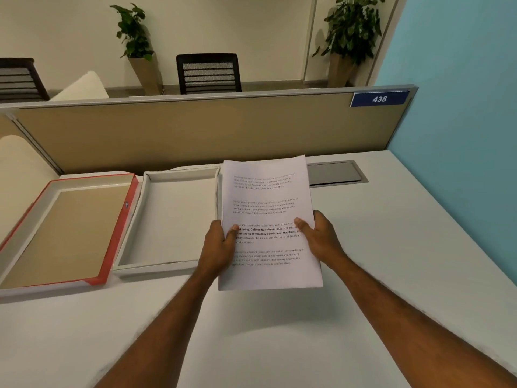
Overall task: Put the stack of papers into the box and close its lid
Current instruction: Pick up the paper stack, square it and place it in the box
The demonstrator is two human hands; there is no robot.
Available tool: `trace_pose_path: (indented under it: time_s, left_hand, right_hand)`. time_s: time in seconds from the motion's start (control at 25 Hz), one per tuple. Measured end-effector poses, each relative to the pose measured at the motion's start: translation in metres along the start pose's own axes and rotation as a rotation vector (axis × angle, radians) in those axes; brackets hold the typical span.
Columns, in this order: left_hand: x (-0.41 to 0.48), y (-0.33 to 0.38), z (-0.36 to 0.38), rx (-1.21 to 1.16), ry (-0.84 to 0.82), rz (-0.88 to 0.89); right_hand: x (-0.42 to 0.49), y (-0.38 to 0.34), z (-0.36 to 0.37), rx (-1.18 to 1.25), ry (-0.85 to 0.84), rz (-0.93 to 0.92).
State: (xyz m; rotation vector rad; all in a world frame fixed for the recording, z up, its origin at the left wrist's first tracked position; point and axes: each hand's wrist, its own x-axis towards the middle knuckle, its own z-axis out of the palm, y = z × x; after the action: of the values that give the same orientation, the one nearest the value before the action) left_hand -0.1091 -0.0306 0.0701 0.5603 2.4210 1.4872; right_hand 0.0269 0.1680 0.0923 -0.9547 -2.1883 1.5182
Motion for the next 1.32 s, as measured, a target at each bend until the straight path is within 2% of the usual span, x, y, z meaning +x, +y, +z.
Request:
trace_pose_path:
  time_s: [0.16,0.44,0.76,0.92,1.32]
  left_hand:
    - [-0.009,-0.030,-0.014,0.055,-0.016,-0.055]
    - [-0.005,-0.066,-0.064,0.108,-0.018,-0.103]
    - [0.060,-0.078,-0.142,0.134,0.028,-0.133]
    - [0.091,-0.098,-0.170,0.161,0.059,-0.169]
    - [0.161,-0.144,-0.191,0.256,-0.060,-0.280]
  right_hand:
    - [-0.008,0.008,0.026,-0.056,-0.043,0.054]
    - [-0.011,-0.001,0.086,-0.009,-0.109,0.108]
    - [0.037,-0.058,0.163,0.027,-0.154,0.058]
    - [0.068,-0.075,0.205,0.004,-0.231,0.084]
    - [0.117,-0.071,0.266,-0.043,-0.284,0.209]
